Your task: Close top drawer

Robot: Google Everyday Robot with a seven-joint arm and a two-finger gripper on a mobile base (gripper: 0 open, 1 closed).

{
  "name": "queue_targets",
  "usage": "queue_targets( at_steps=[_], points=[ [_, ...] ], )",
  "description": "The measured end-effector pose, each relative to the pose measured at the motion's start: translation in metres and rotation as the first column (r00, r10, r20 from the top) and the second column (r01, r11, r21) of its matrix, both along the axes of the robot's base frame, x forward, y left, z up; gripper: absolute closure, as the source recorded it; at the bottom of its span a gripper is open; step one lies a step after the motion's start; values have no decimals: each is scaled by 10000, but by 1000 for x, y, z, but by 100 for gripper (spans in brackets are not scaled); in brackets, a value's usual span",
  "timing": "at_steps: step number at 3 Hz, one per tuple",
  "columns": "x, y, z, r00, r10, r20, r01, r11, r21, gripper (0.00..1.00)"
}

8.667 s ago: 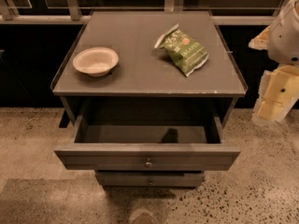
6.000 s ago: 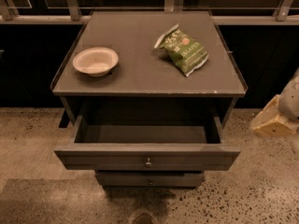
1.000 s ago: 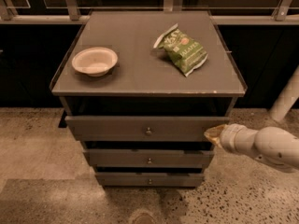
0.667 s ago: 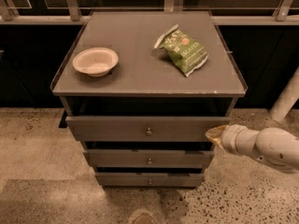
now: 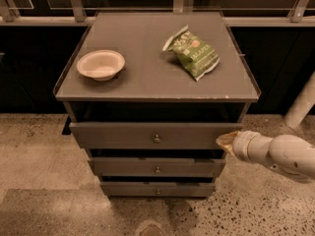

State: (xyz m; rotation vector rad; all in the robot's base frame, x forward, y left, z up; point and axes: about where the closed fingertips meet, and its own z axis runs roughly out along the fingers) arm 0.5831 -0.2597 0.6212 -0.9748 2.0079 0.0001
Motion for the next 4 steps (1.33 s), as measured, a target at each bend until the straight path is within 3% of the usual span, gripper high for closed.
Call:
queue_targets(
  at_steps=[1,2,4],
  points=[
    [-30,-32,18,9941,-683,-838,714,9968,345,100],
    [-76,-60,41,9740,-1283,-1867,1366,9901,324,100],
    [-79,-60,44,9728,-1289,-1925,1379,9899,342,57]
  ],
)
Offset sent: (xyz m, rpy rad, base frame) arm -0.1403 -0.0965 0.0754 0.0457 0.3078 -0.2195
